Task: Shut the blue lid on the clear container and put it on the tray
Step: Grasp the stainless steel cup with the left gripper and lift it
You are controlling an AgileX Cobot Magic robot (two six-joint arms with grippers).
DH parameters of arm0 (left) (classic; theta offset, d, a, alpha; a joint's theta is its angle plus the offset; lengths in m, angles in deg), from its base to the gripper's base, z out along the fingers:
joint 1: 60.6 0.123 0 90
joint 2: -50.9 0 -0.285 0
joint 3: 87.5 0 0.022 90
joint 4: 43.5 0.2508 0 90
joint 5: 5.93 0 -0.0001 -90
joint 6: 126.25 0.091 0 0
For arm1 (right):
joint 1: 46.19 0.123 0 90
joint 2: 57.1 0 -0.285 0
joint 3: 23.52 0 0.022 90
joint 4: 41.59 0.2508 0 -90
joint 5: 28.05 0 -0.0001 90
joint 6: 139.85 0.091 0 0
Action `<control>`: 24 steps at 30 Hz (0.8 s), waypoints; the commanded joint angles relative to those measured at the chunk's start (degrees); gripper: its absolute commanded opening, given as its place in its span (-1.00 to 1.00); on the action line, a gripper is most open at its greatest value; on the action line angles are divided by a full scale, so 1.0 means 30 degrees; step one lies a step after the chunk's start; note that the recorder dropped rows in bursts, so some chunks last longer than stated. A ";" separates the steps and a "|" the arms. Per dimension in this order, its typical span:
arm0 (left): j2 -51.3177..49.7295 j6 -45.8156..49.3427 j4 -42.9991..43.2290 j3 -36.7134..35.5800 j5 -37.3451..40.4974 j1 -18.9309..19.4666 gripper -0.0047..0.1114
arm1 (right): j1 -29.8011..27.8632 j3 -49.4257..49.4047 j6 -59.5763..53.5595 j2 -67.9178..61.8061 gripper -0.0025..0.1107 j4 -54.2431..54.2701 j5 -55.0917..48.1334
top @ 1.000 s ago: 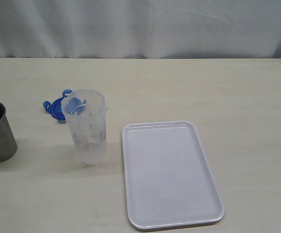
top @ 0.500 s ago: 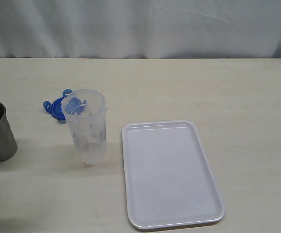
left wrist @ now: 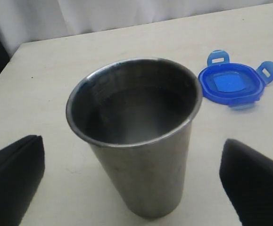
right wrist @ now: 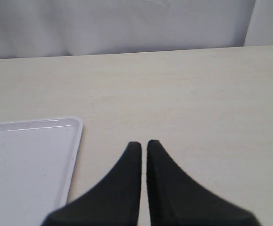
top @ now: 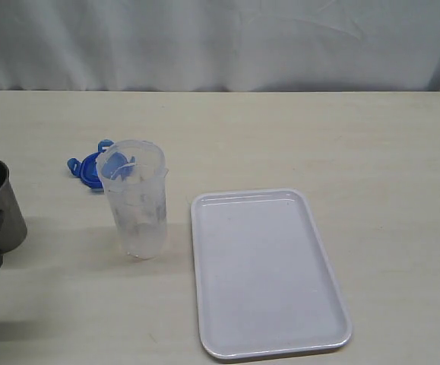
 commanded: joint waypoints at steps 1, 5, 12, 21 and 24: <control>-0.1881 -0.0517 0.0174 -0.0094 -0.1989 0.0009 0.82 | -0.0005 -0.0064 0.0040 0.0094 -0.88 0.0042 0.0067; -0.3706 -0.1217 0.0174 0.0209 -0.2077 0.0009 0.82 | -0.0005 -0.0064 0.0040 0.0094 -0.88 0.0042 0.0067; -0.6452 -0.1744 0.0360 0.0891 -0.3290 0.0009 0.82 | -0.0005 -0.0064 0.0040 0.0094 -0.88 0.0042 0.0067; -0.7379 -0.1969 0.0323 0.2860 -0.3027 0.0009 0.82 | -0.0005 -0.0064 0.0040 0.0094 -0.88 0.0042 0.0067; -0.7983 -0.1969 0.0323 0.3344 -0.3025 0.0009 0.82 | -0.0005 -0.0064 0.0040 0.0094 -0.88 0.0042 0.0067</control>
